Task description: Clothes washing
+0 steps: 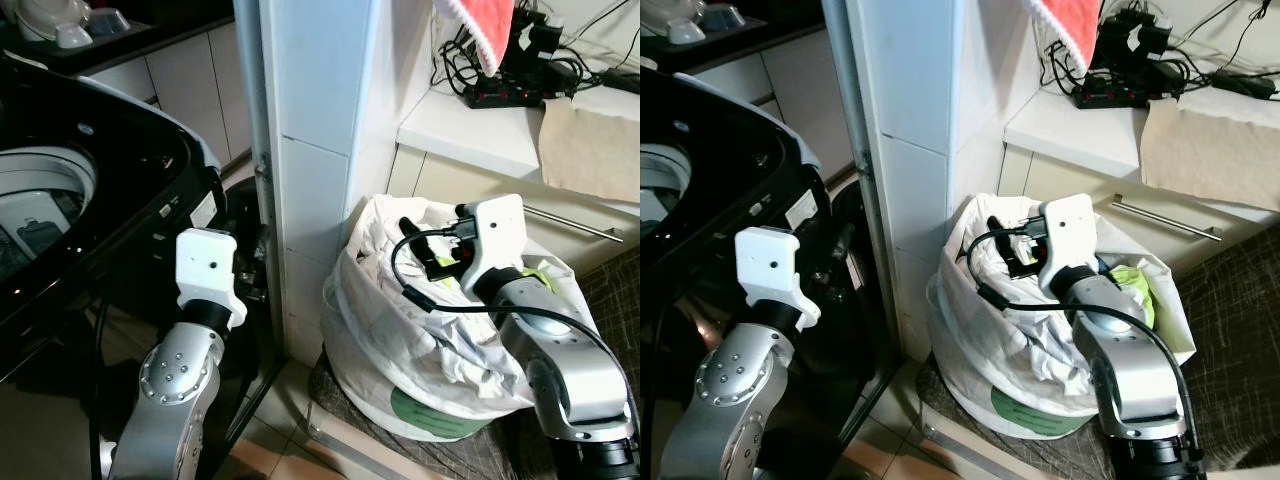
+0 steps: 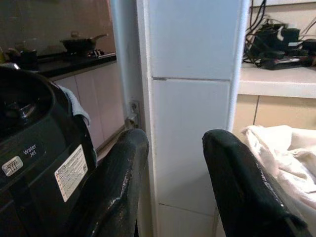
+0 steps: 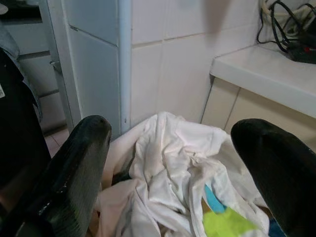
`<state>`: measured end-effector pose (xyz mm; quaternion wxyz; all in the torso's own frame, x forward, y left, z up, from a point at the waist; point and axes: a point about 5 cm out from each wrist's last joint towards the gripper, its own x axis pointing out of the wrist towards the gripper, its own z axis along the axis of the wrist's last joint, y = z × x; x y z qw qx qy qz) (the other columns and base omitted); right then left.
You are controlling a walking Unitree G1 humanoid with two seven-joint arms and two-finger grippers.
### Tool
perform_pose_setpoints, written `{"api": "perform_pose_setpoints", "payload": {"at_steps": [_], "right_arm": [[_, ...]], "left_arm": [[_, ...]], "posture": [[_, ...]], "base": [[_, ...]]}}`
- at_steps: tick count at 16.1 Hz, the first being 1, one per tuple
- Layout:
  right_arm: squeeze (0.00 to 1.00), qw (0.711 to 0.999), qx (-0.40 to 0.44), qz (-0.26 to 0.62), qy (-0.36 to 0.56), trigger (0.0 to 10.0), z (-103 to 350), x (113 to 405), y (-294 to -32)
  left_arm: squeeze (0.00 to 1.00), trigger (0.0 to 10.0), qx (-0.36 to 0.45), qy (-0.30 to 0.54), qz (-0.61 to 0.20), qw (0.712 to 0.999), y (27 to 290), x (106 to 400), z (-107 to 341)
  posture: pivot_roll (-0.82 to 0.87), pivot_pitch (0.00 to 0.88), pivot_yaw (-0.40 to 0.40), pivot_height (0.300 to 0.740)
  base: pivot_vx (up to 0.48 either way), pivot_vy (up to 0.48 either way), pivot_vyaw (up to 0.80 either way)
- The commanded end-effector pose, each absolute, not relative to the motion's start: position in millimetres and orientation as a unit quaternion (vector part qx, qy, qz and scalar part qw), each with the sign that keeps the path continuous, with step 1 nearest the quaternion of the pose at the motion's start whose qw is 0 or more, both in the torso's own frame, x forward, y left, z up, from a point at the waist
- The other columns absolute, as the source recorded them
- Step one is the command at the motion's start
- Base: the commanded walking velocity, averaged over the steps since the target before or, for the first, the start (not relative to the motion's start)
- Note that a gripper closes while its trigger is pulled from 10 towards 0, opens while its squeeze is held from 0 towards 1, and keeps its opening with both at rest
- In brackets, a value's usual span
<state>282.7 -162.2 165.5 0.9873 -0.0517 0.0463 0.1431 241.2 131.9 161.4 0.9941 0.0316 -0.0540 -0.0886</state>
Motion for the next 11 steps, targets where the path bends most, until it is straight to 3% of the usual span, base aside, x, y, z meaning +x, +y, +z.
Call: {"api": "perform_pose_setpoints", "payload": {"at_steps": [1, 2, 3, 4, 5, 6, 9, 11], "right_arm": [[0.0, 0.988, -0.055, 0.127, 0.063, 10.0, 164.3, 286.0, -172.6], [0.0, 0.988, -0.057, 0.126, 0.067, 10.0, 163.7, 286.5, -173.6], [0.0, 0.979, -0.087, 0.131, 0.129, 10.0, 152.2, 288.3, -179.6], [0.25, 0.976, -0.085, 0.132, 0.148, 10.0, 148.4, 290.5, -183.5], [0.25, 0.975, -0.075, 0.134, 0.159, 10.0, 146.8, 293.4, -186.5], [1.0, 0.973, -0.081, 0.134, 0.17, 10.0, 145.2, 297.9, -191.8], [1.0, 0.954, -0.064, 0.165, 0.242, 10.0, 131.8, 301.3, -199.2], [1.0, 0.936, -0.045, 0.187, 0.294, 10.0, 118.5, 301.1, -199.2]], "left_arm": [[0.0, 10.0, 0.031, -0.054, -0.097, 0.993, 129.2, 242.4, 162.1], [0.0, 10.0, 0.031, -0.054, -0.097, 0.993, 129.2, 242.5, 162.2], [0.0, 10.0, 0.031, -0.044, -0.12, 0.991, 125.5, 242.0, 158.5], [0.0, 10.0, 0.029, -0.031, -0.155, 0.987, 119.0, 239.2, 154.1], [0.0, 10.0, 0.029, -0.024, -0.18, 0.983, 114.3, 236.5, 151.7], [0.0, 10.0, 0.031, -0.022, -0.204, 0.978, 110.2, 234.4, 150.7], [0.0, 10.0, 0.033, -0.013, -0.269, 0.963, 102.4, 228.2, 149.1], [0.0, 10.0, 0.035, -0.009, -0.357, 0.934, 98.5, 214.3, 148.5]], "posture": [[-0.01, 0.028, -0.014, 0.74], [-0.01, 0.028, -0.014, 0.74], [-0.02, 0.025, -0.012, 0.74], [-0.02, 0.025, -0.012, 0.74], [-0.02, 0.028, -0.007, 0.74], [-0.02, 0.028, -0.001, 0.74], [-0.02, 0.027, -0.005, 0.74], [-0.01, 0.025, -0.012, 0.74]], "base": [[0.0, 0.0, 0.0], [0.0, 0.0, 0.0], [0.0, 0.0, 0.0], [0.0, 0.0, 0.0], [0.0, 0.0, 0.0], [0.0, 0.0, 0.0], [0.0, 0.0, 0.0], [0.0, 0.0, 0.0]]}}
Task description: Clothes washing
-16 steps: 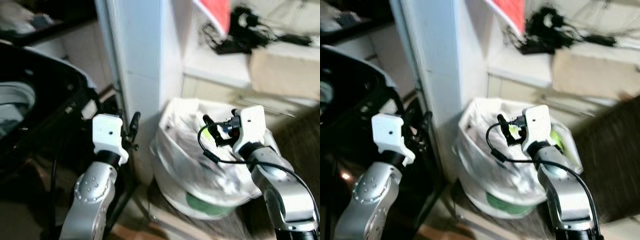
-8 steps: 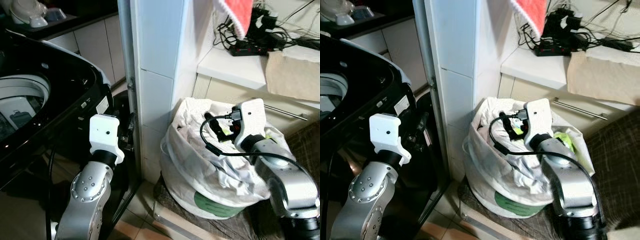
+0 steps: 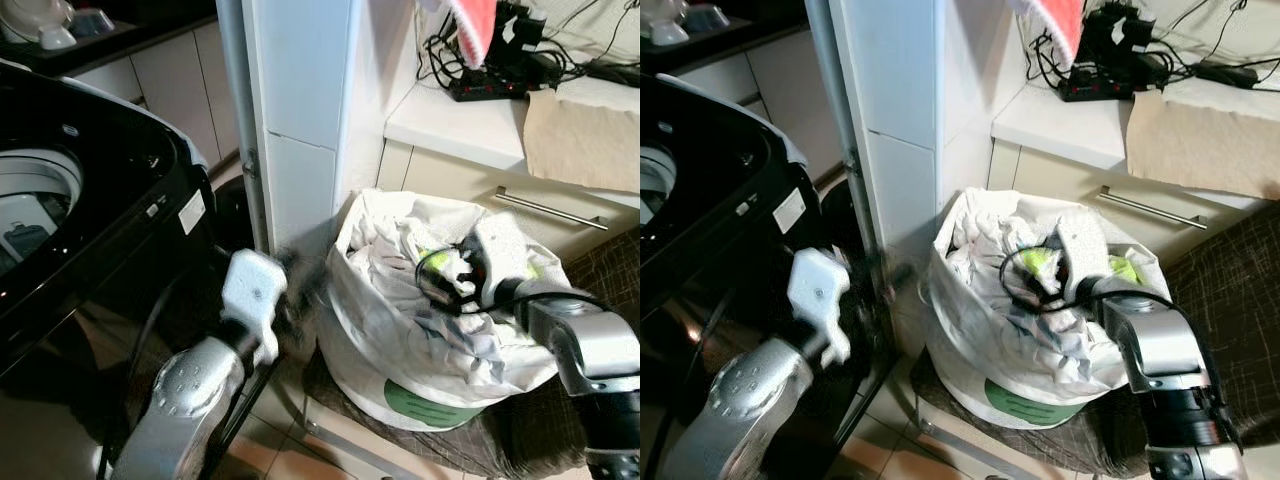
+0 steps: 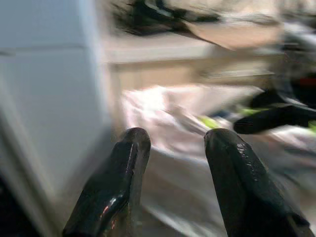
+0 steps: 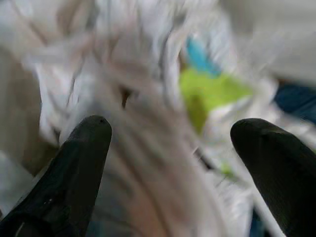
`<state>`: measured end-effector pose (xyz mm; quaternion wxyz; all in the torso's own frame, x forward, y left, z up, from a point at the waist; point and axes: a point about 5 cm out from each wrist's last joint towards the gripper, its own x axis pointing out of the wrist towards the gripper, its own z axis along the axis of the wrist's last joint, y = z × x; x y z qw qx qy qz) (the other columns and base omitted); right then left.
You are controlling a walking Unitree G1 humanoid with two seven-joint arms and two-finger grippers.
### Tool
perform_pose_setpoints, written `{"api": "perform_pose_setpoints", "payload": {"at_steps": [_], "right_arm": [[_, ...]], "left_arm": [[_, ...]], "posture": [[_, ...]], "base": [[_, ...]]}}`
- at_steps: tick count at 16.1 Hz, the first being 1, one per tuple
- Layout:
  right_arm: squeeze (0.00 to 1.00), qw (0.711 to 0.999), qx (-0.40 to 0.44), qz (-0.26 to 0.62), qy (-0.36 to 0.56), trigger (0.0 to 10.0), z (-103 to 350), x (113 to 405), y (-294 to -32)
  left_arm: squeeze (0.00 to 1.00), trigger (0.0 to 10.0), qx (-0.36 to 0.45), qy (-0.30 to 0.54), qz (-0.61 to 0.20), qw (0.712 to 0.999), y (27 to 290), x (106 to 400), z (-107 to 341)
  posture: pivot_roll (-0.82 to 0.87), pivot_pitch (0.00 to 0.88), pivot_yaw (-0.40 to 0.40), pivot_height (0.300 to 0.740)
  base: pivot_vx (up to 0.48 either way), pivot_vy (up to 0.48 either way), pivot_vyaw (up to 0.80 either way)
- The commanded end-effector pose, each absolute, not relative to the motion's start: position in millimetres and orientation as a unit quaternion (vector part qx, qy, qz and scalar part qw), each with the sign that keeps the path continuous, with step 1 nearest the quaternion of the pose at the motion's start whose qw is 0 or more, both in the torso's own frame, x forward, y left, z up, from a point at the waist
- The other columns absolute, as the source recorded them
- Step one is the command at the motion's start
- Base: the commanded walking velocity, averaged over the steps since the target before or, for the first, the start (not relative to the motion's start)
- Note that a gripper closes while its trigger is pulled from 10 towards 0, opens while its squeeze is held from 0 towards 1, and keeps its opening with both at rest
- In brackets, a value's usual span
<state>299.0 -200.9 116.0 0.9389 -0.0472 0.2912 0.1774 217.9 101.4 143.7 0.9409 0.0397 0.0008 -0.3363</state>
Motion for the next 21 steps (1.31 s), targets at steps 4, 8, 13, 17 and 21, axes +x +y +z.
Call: {"api": "perform_pose_setpoints", "payload": {"at_steps": [4, 8, 13, 17, 21], "right_arm": [[0.0, 0.902, -0.073, 0.226, 0.362, 10.0, 93.6, 292.7, -191.1], [0.0, 0.893, -0.09, 0.229, 0.378, 0.0, 83.8, 288.6, -193.0], [0.0, 0.898, -0.102, 0.222, 0.367, 0.0, 85.5, 292.1, -197.2], [0.0, 0.9, -0.092, 0.222, 0.362, 0.0, 85.4, 293.6, -197.8], [0.0, 0.902, -0.091, 0.222, 0.358, 0.0, 86.8, 295.8, -198.3]], "left_arm": [[0.0, 10.0, 0.048, 0.01, -0.393, 0.918, 104.4, 206.7, 144.8], [0.0, 10.0, 0.052, 0.01, -0.393, 0.918, 106.5, 206.4, 143.8], [0.0, 10.0, 0.041, -0.001, -0.393, 0.919, 106.3, 208.3, 146.6], [0.0, 10.0, 0.036, 0.001, -0.396, 0.918, 106.4, 207.6, 146.1], [0.0, 10.0, 0.036, 0.001, -0.394, 0.919, 106.4, 208.1, 146.0]], "posture": [[0.0, 0.023, -0.02, 0.74], [0.0, 0.025, -0.019, 0.74], [0.0, 0.021, -0.012, 0.74], [0.0, 0.021, -0.014, 0.74], [0.0, 0.017, -0.014, 0.74]], "base": [[0.0, 0.0, 0.0], [0.0, 0.0, 0.0], [0.0, 0.0, 0.0], [0.0, 0.0, 0.0], [0.0, 0.0, 0.0]]}}
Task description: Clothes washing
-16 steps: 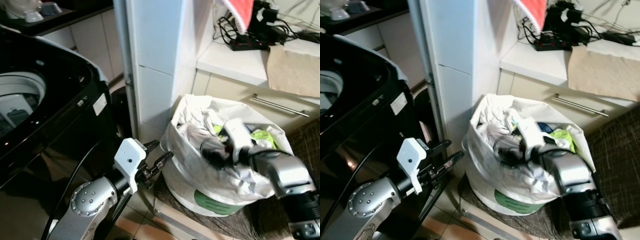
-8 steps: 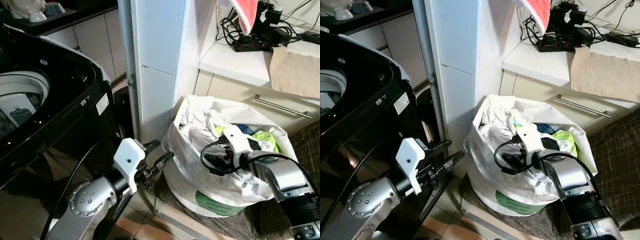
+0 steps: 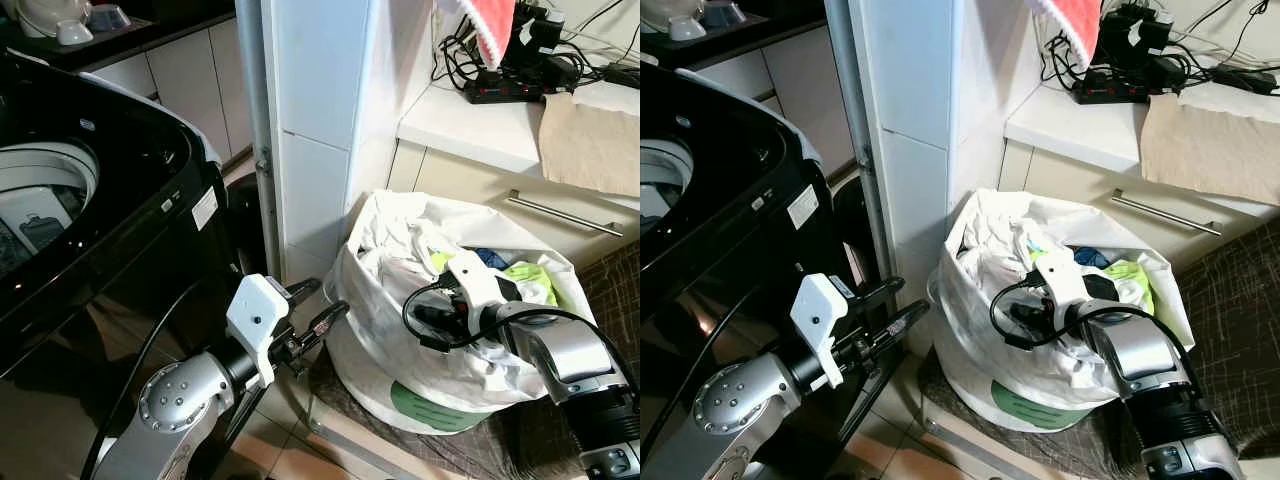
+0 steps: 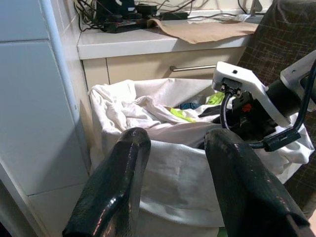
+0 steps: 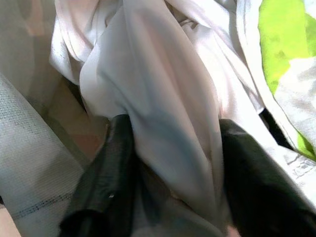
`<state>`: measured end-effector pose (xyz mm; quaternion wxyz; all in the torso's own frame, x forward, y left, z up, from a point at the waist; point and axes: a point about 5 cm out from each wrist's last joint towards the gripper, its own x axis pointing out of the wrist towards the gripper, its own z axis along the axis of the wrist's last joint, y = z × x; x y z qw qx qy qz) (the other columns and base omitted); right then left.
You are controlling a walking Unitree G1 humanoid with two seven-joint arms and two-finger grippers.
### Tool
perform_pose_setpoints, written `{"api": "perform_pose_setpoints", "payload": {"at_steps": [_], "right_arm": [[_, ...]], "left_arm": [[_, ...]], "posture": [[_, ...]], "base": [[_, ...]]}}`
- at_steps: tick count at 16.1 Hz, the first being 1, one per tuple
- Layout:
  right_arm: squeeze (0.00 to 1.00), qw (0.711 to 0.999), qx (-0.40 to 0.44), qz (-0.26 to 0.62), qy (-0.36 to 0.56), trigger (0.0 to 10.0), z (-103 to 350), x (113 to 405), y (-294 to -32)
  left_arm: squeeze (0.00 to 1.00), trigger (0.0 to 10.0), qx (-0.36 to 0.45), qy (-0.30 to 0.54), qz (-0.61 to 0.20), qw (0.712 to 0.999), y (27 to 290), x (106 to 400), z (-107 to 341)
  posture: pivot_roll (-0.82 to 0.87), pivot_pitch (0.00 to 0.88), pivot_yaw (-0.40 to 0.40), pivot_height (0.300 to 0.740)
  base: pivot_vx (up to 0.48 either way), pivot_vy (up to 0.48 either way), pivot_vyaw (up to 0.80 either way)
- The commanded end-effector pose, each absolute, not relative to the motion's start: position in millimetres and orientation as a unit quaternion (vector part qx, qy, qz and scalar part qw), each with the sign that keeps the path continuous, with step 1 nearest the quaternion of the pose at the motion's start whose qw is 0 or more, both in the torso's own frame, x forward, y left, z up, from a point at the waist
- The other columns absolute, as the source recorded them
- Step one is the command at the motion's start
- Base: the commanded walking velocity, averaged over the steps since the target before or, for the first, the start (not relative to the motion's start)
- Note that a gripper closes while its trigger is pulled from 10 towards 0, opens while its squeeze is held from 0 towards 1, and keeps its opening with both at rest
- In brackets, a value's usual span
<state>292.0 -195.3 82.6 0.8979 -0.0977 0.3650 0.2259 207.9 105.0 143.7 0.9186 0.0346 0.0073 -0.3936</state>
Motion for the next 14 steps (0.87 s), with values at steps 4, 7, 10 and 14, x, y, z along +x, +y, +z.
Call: {"api": "perform_pose_setpoints", "payload": {"at_steps": [4, 7, 10, 14], "right_arm": [[0.0, 0.909, -0.082, 0.219, 0.346, 0.0, 92.9, 298.8, -200.5], [0.0, 0.909, -0.073, 0.222, 0.345, 0.0, 93.4, 298.4, -201.5], [0.0, 0.911, -0.054, 0.231, 0.337, 0.0, 97.3, 298.1, -200.7], [0.0, 0.923, 0.114, 0.363, 0.062, 0.0, 238.5, 316.9, -184.4]], "left_arm": [[0.0, 10.0, 0.042, 0.002, -0.382, 0.923, 107.7, 211.9, 144.9], [0.0, 10.0, 0.043, 0.002, -0.382, 0.923, 107.0, 212.4, 144.4], [0.0, 10.0, 0.046, -0.001, -0.379, 0.924, 106.8, 213.1, 144.7], [0.0, 10.0, 0.05, -0.171, -0.273, 0.945, 122.7, 244.7, 206.8]], "posture": [[-0.01, 0.008, -0.013, 0.74], [-0.01, 0.001, -0.012, 0.74], [-0.01, 0.0, -0.015, 0.74], [-0.02, 0.0, -0.004, 0.74]], "base": [[0.0, 0.0, 0.0], [0.0, 0.0, 0.0], [0.0, 0.0, 0.0], [0.0, 0.0, 0.0]]}}
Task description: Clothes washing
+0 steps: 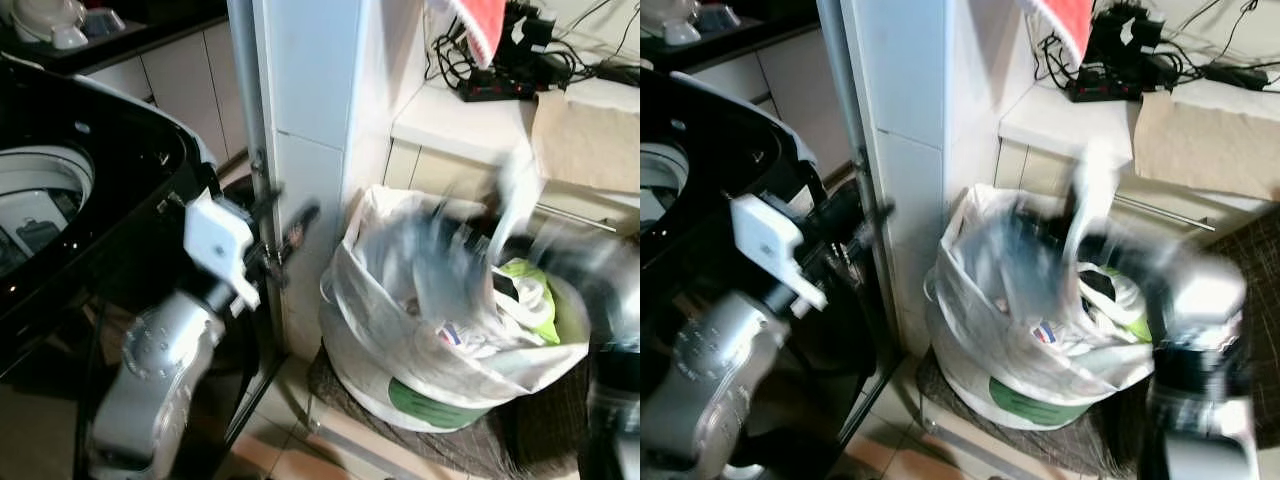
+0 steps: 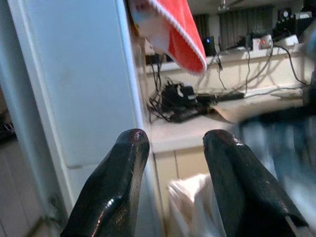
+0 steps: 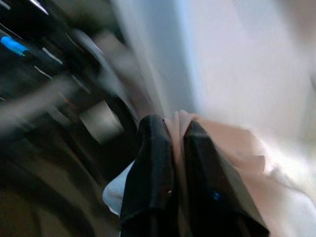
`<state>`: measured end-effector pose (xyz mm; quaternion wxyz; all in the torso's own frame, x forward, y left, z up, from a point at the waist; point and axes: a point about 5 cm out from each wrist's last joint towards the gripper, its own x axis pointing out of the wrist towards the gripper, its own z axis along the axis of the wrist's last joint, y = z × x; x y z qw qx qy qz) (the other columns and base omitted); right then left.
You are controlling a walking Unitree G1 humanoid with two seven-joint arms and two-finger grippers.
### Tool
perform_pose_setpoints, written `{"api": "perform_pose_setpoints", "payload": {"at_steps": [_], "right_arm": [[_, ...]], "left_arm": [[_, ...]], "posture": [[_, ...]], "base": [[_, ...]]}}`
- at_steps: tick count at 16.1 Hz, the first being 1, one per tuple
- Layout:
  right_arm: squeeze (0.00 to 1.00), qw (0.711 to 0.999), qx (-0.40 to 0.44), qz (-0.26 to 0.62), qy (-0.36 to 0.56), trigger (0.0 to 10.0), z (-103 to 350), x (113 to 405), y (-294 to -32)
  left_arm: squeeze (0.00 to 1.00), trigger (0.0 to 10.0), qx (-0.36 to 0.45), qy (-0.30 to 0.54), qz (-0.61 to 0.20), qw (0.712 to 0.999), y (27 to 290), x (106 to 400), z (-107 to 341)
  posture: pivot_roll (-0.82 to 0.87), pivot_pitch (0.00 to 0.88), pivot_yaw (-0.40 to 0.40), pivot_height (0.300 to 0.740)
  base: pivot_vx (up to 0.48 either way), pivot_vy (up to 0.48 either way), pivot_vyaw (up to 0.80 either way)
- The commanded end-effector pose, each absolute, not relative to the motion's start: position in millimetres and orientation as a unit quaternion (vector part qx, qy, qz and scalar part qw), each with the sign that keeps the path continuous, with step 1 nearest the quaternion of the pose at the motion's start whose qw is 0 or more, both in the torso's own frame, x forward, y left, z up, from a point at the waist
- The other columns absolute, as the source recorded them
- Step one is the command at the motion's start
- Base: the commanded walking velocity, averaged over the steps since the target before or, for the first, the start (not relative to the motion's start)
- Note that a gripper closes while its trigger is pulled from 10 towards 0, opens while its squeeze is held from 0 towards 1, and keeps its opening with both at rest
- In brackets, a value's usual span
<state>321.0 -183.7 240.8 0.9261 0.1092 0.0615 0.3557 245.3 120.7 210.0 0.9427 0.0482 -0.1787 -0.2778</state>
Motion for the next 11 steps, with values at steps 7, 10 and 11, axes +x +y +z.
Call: {"api": "perform_pose_setpoints", "payload": {"at_steps": [7, 10, 11], "right_arm": [[0.0, 0.783, 0.24, 0.572, -0.051, 0.0, 324.3, 291.6, -143.6], [0.0, 0.769, 0.244, 0.59, -0.033, 0.0, 321.0, 285.0, -133.8], [0.0, 0.762, 0.252, 0.596, -0.031, 0.0, 321.2, 281.3, -132.0]], "left_arm": [[1.0, 10.0, 0.01, -0.245, -0.396, 0.885, 74.8, 268.3, 249.8], [1.0, 10.0, 0.005, -0.233, -0.415, 0.879, 61.8, 269.4, 247.3], [0.84, 10.0, 0.039, -0.216, -0.42, 0.881, 59.4, 269.3, 236.6]], "posture": [[-0.02, 0.0, -0.035, 0.74], [-0.03, 0.0, -0.041, 0.74], [-0.03, 0.0, -0.041, 0.74]], "base": [[0.0, 0.0, 0.0], [0.0, 0.0, 0.0], [0.0, 0.0, 0.0]]}}
